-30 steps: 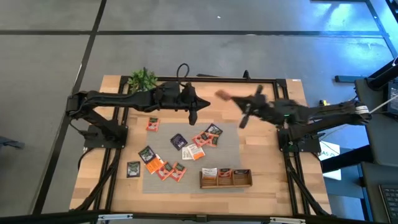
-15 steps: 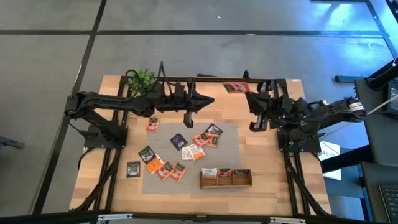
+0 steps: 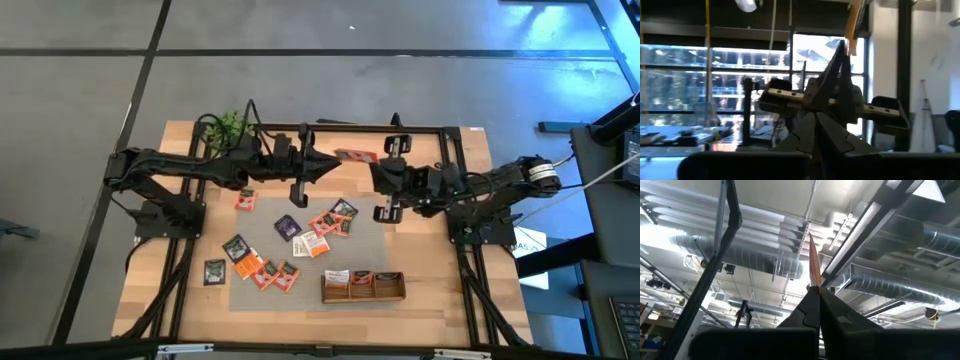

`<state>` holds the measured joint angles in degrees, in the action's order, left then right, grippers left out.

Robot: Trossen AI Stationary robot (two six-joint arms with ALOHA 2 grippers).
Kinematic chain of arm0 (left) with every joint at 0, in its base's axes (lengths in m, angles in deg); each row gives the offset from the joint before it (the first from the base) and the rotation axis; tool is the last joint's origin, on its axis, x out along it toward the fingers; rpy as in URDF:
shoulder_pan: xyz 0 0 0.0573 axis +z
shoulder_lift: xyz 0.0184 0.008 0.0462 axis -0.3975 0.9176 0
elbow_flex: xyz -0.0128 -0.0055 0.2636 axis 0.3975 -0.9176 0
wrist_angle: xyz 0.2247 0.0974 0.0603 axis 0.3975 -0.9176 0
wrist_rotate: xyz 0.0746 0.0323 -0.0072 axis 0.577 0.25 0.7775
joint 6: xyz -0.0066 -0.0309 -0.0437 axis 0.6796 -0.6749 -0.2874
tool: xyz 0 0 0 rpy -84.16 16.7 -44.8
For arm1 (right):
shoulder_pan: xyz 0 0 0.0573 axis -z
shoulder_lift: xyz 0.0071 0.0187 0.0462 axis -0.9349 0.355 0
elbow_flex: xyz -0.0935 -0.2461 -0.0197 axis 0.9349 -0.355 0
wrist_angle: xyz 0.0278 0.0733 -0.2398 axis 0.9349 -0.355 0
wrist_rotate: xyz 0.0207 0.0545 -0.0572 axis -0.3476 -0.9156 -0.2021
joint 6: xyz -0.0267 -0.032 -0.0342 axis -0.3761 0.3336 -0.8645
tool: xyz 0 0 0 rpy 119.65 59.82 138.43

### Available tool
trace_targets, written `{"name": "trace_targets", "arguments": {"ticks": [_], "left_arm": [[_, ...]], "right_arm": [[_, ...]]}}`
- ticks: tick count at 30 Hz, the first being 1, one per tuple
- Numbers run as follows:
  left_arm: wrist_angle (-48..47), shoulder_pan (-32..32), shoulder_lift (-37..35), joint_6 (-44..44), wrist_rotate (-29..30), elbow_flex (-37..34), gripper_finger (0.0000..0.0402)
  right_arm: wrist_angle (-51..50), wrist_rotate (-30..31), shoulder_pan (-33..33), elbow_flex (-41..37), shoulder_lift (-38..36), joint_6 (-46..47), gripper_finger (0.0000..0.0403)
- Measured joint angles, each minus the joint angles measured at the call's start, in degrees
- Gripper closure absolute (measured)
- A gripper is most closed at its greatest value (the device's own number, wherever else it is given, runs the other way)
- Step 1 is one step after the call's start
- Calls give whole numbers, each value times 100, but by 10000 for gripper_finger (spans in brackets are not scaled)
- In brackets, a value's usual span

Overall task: Pick & Place Tea
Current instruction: Put the yellow tea bag into the middle compartment of the wooden organizer

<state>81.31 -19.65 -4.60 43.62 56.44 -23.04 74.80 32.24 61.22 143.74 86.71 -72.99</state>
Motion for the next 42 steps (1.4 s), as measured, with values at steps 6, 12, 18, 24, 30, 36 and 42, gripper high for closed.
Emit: {"name": "trace_targets", "arguments": {"ticks": [6, 12, 18, 24, 30, 36, 42], "left_arm": [[635, 0, 2, -254, -435, 0, 342], [722, 1, 2, -255, -427, 0, 318], [752, 0, 2, -255, -424, 0, 308], [1018, 0, 2, -345, -427, 0, 306], [1068, 0, 4, -341, -485, 0, 307], [1073, 0, 4, -286, -530, 0, 321], [1073, 0, 4, -267, -531, 0, 362]], "right_arm": [[-241, -123, 77, 209, 107, 58, 398], [-261, -140, 138, 315, 229, 311, 398], [-328, -142, 186, 349, 278, 422, 398], [-442, -140, 191, 349, 276, 420, 398], [-525, -133, 190, 349, 276, 418, 398], [-642, -131, 190, 347, 276, 418, 398], [-712, -131, 188, 345, 276, 418, 398]]}}
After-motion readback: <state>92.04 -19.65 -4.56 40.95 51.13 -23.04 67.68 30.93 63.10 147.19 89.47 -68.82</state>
